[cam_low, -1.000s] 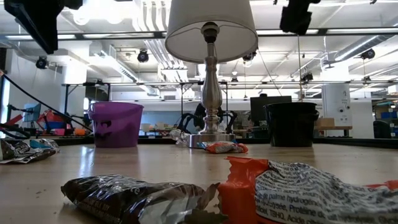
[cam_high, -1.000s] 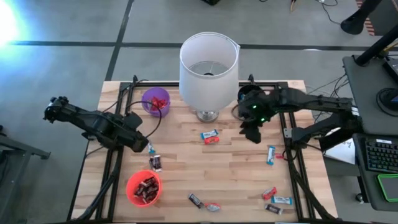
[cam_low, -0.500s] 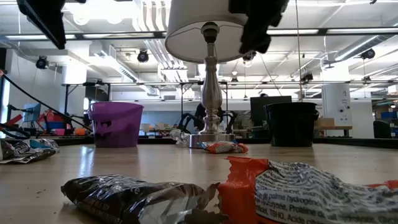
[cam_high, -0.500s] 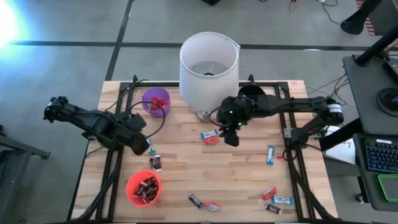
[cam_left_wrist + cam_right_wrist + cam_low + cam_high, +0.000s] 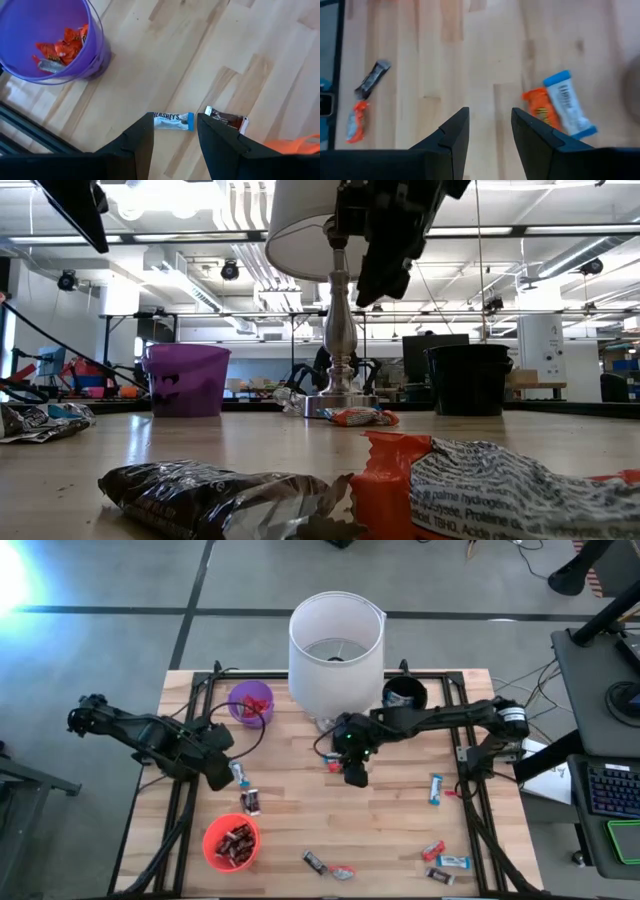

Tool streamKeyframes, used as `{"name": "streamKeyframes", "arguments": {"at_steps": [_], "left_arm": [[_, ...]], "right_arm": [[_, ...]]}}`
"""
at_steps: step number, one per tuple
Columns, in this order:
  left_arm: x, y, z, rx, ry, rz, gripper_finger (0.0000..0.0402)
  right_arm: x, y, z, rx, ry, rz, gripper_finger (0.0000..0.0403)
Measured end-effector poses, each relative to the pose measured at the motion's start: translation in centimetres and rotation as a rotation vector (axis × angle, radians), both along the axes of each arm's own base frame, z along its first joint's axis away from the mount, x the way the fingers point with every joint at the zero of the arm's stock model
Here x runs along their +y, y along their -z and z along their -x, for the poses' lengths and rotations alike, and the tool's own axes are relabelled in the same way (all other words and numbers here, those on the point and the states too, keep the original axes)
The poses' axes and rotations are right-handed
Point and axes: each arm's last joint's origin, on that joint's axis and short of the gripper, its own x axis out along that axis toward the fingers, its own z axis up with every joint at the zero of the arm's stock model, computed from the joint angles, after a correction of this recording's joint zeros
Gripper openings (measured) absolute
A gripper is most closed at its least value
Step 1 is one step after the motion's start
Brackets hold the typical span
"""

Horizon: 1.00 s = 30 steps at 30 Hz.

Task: Sort candy
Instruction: Put the orange chocolate into the purple bucket

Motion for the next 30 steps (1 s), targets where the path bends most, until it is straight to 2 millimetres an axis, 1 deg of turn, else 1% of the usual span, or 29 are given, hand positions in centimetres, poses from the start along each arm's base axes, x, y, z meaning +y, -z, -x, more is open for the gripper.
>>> {"name": "streamKeyframes", "arguments": {"at_steps": [3, 6, 9, 12, 17, 26, 30], "left_arm": [[0.2, -0.3, 0.5, -0.015, 0.012, 0.002, 0.0133], [0.4, -0.5, 1.0, -0.035, 0.016, 0.009, 0.0133], [0.6, -0.8, 1.4, -0.054, 0.018, 0.016, 0.0133], [0.8, -1.0, 1.9, -0.074, 0.021, 0.022, 0.0133], [1.0, -1.3, 2.5, -0.098, 0.021, 0.031, 0.0133], [1.1, -1.4, 2.9, -0.105, 0.029, 0.035, 0.0133], [1.1, -1.4, 2.9, -0.102, 0.042, 0.029, 0.0133]], "right_arm": [[0.2, 1.0, -0.5, 0.025, -0.035, -0.058, 0.0142], [0.3, 2.0, -1.1, 0.053, -0.017, -0.119, 0.0161], [0.5, 2.9, -1.5, 0.078, -0.017, -0.118, 0.0182], [1.0, 3.4, -1.7, 0.097, -0.031, -0.116, 0.0194], [2.0, 4.5, -2.1, 0.106, -0.103, -0.059, 0.0195], [2.6, 7.8, -2.9, 0.205, -0.099, -0.002, 0.0194], [2.5, 8.4, -2.9, 0.235, -0.057, 0.054, 0.0194]]}}
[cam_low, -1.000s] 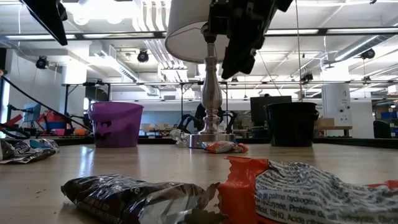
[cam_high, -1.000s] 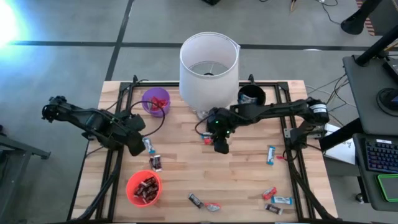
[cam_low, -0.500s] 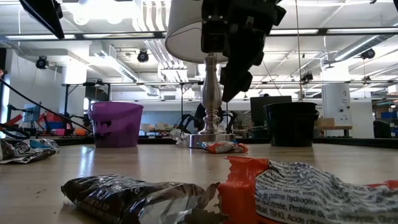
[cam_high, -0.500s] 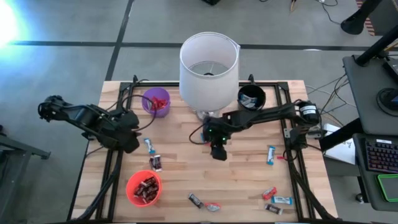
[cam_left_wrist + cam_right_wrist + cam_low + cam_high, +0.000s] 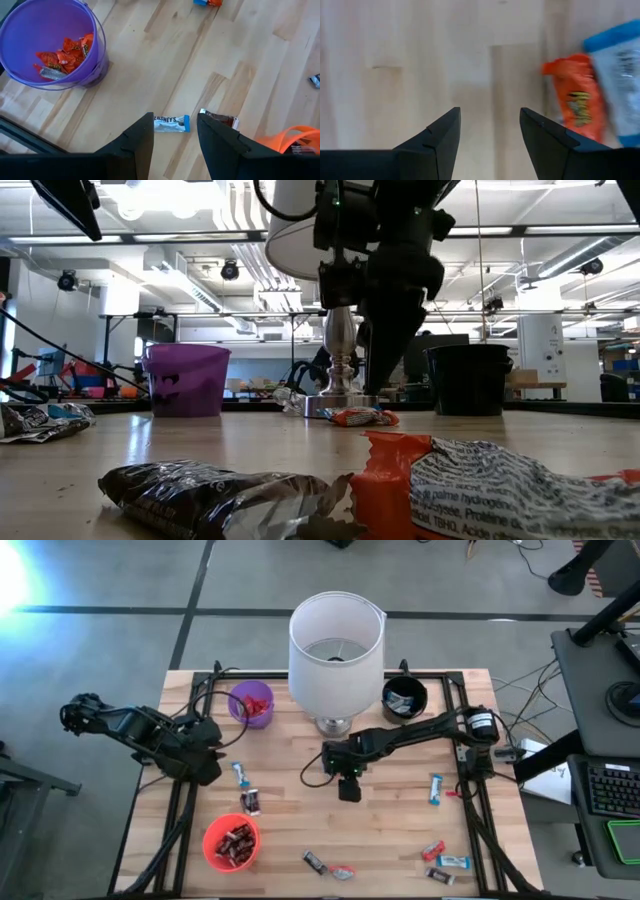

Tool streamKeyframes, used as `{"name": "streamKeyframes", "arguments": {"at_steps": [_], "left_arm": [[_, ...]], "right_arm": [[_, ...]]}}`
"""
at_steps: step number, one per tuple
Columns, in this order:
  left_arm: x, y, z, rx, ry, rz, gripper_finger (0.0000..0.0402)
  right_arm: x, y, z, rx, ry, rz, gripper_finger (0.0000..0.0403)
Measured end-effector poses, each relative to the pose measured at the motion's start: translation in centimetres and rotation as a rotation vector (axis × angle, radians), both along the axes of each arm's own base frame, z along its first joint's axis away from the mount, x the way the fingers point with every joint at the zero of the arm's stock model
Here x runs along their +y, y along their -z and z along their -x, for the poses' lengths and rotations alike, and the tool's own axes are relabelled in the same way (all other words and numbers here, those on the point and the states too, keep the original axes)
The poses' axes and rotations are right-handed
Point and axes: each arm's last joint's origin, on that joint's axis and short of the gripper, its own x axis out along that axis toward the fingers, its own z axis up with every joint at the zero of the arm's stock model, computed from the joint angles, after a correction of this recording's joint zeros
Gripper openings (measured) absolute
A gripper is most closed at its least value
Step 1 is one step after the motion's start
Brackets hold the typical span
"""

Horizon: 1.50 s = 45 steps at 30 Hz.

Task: Sort candy
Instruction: Put the orange chocolate into the purple bucket

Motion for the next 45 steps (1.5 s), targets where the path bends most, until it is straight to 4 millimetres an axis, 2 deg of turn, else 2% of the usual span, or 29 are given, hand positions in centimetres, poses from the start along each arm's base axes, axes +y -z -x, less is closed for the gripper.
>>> {"name": "streamKeyframes", "arguments": {"at_steps": [11, 24, 33, 45], "left_arm": [[0.0, 0.0, 0.0, 0.012, 0.043, -0.024, 0.0133], [0.0, 0.0, 0.0, 0.014, 0.051, -0.029, 0.0133], [0.0, 0.0, 0.0, 0.014, 0.051, -0.029, 0.0133], [0.0, 0.0, 0.0, 0.014, 0.051, -0.029, 0.0133]], "right_arm": [[0.3, 0.3, 0.2, 0.016, -0.037, 0.303, 0.0194], [0.3, 0.4, 0.1, 0.001, -0.060, 0.345, 0.0194], [0.2, 1.8, 0.9, 0.034, -0.054, 0.362, 0.0194], [-0.4, 2.2, 0.8, 0.023, -0.033, 0.406, 0.0194]]}}
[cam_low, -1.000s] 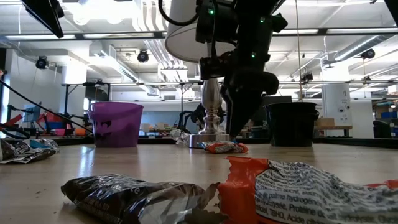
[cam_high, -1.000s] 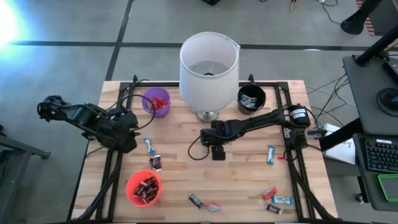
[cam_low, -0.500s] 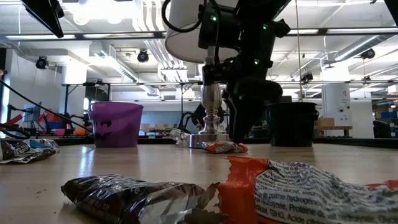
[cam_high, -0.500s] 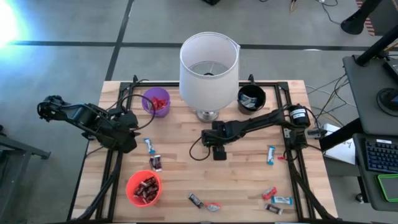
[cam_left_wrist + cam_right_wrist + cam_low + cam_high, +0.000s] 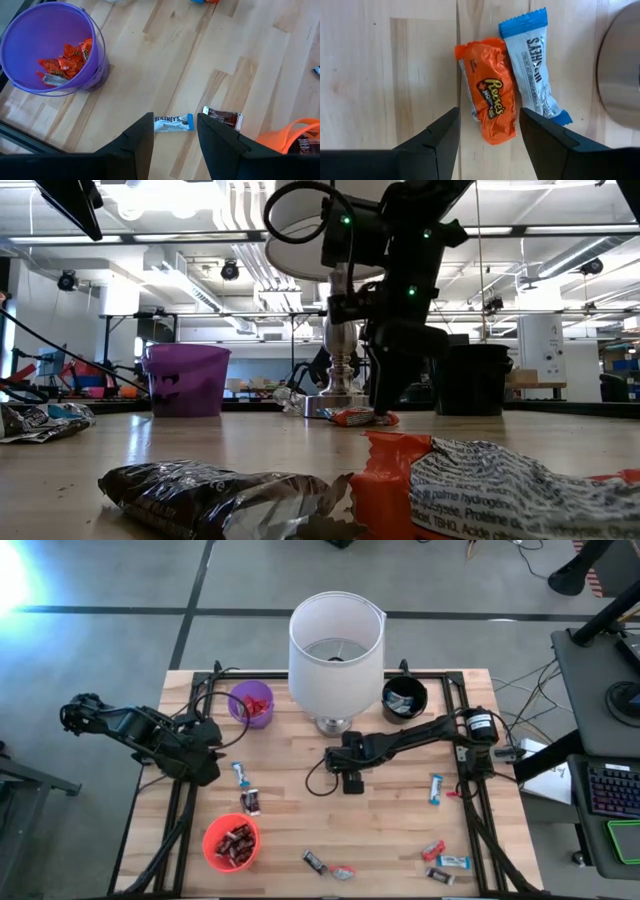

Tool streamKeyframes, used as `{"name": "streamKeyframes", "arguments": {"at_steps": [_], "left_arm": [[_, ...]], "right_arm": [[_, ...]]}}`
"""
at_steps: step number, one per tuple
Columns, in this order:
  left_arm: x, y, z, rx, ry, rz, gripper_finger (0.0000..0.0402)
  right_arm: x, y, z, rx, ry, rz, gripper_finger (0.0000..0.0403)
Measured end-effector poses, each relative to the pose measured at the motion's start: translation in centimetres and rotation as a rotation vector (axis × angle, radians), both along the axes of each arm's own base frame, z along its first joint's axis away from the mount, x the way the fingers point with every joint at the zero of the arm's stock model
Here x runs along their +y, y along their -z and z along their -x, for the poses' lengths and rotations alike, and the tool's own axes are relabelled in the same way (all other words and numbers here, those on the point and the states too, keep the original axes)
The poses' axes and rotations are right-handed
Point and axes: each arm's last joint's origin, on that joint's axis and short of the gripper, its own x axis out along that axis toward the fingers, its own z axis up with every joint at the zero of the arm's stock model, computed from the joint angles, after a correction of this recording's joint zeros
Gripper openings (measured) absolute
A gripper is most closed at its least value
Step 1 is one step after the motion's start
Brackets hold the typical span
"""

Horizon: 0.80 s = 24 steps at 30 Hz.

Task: Sort candy
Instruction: Put the orange chocolate into the purple bucket

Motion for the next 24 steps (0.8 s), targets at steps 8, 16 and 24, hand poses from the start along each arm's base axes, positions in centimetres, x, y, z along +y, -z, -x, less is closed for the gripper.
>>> {"name": "streamKeyframes", "arguments": {"at_steps": [8, 16, 24], "left_arm": [[0.0, 0.0, 0.0, 0.000, 0.000, 0.000, 0.0133], [0.0, 0.0, 0.0, 0.000, 0.000, 0.000, 0.0133], [0.0, 0.0, 0.0, 0.001, 0.000, 0.000, 0.0133]], "right_arm": [[-0.2, 1.2, 0.6, 0.000, 0.024, -0.006, 0.0194], [-0.3, 1.4, 0.7, 0.001, 0.033, 0.001, 0.0179], [-0.5, 1.4, 0.7, 0.001, 0.054, 0.004, 0.0059]]}}
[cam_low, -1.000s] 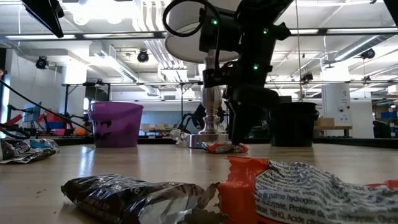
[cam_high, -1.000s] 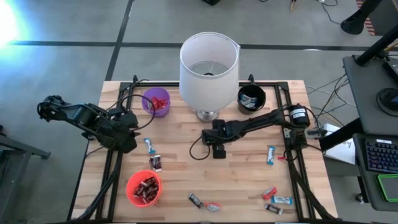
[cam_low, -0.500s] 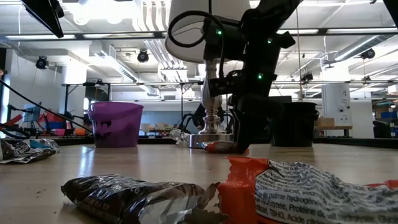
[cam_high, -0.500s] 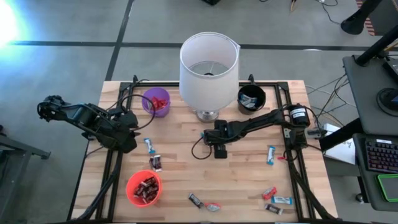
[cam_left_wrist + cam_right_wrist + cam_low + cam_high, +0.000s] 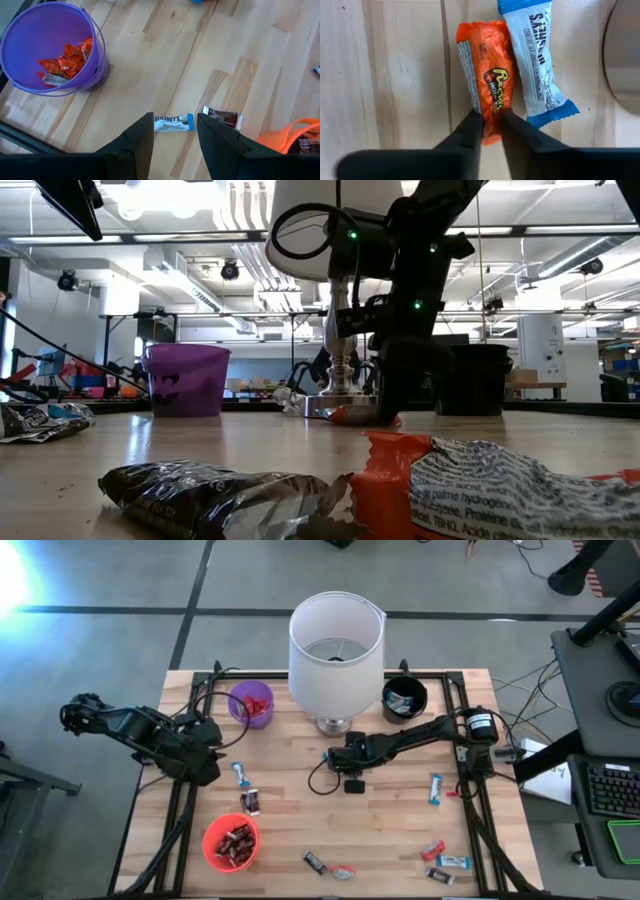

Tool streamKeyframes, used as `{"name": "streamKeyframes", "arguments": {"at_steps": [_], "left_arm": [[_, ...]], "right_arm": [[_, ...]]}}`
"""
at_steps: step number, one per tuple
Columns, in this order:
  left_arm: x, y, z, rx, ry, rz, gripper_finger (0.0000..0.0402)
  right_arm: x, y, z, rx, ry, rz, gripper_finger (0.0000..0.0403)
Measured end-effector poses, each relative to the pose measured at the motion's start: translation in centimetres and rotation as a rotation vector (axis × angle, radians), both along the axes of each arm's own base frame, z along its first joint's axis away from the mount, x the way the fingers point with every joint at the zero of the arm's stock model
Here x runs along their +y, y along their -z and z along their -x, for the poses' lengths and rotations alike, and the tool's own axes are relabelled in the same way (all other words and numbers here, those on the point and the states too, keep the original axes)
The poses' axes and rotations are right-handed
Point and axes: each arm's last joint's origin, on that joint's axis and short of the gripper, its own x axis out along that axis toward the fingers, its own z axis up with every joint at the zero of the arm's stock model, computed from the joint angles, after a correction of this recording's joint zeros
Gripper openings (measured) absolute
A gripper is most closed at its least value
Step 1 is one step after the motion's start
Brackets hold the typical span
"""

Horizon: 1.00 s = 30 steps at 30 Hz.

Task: Sort candy
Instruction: Put the orange chocolate into the purple bucket

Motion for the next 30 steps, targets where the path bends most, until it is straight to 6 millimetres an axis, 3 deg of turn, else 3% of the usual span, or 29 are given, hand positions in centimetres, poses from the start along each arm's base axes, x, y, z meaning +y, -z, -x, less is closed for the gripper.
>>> {"name": "streamKeyframes", "arguments": {"at_steps": [3, 10, 16, 24, 30], "left_arm": [[0.0, 0.0, 0.0, 0.001, 0.000, 0.000, 0.0133], [0.0, 0.0, 0.0, 0.001, -0.001, 0.000, 0.0133], [-0.2, 0.1, -0.1, 0.024, 0.013, 0.033, 0.0133], [-0.5, 0.5, -0.9, 0.071, 0.067, 0.012, 0.0135], [-0.8, 0.7, -1.3, 0.097, 0.072, 0.032, 0.0161]], "right_arm": [[0.0, 0.0, 0.0, -0.002, 0.011, -0.004, 0.0019], [0.0, -0.4, -0.1, -0.001, 0.041, -0.015, 0.0013], [0.4, -2.3, -0.9, -0.005, 0.070, -0.035, 0.0013], [3.2, -4.5, -2.0, -0.082, 0.067, -0.067, 0.0012], [4.9, -6.7, -3.2, -0.191, 0.097, -0.109, 0.0012]]}}
